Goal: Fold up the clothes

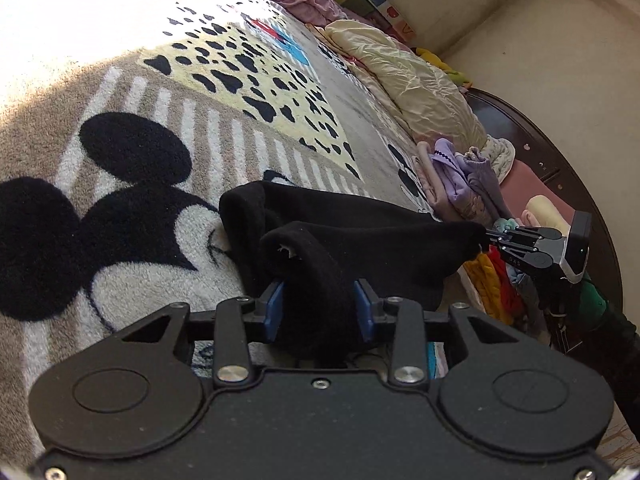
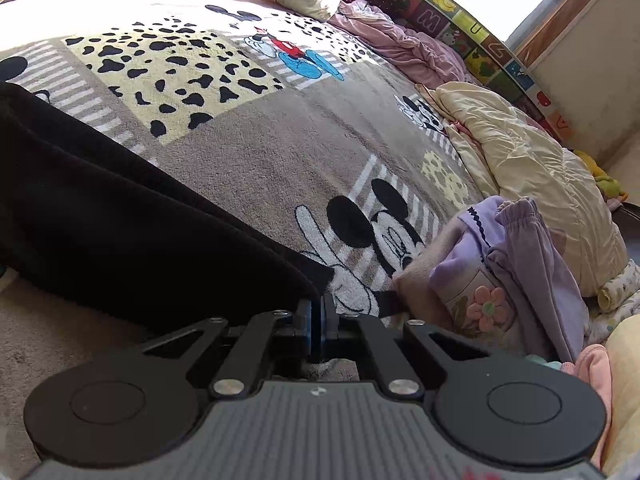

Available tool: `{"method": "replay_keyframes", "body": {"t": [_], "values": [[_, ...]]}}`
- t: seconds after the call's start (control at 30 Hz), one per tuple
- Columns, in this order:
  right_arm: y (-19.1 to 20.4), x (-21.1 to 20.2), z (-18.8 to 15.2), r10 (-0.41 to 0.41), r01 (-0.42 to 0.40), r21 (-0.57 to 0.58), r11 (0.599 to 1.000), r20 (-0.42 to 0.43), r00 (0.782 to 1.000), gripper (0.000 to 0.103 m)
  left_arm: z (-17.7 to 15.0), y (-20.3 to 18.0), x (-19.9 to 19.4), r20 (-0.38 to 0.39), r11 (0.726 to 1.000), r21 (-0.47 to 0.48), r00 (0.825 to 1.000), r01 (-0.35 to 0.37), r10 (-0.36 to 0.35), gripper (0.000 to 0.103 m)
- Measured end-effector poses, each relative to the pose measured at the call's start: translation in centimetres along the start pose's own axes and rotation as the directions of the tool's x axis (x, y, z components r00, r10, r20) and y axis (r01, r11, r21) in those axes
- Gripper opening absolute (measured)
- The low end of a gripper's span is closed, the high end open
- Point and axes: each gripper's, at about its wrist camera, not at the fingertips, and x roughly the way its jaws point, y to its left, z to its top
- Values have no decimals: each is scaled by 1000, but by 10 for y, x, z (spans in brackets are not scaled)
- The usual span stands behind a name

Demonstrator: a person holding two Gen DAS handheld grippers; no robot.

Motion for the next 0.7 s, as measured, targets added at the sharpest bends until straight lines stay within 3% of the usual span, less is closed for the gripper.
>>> {"method": "replay_keyframes", "body": {"t": [0.23,0.33,0.5,0.7], "values": [[3,-1,-5,-2,2,-3,1000,-7,1000,4,2,22,9,54,978,-193,996,77,-68,31],[1,1,-4,-3,3,4,1000,-9,1000,4,2,15,5,128,985,-159,990,74,-54,10],[-6,10,3,8,-7,18,1000,-24,1000,4,7,-2,-9,264,999,-37,964,40,-29,8],[-17,25,16,30,-28,41,999,-46,998,4,8,0,4,271,999,-32,962,-30,37,8]]}}
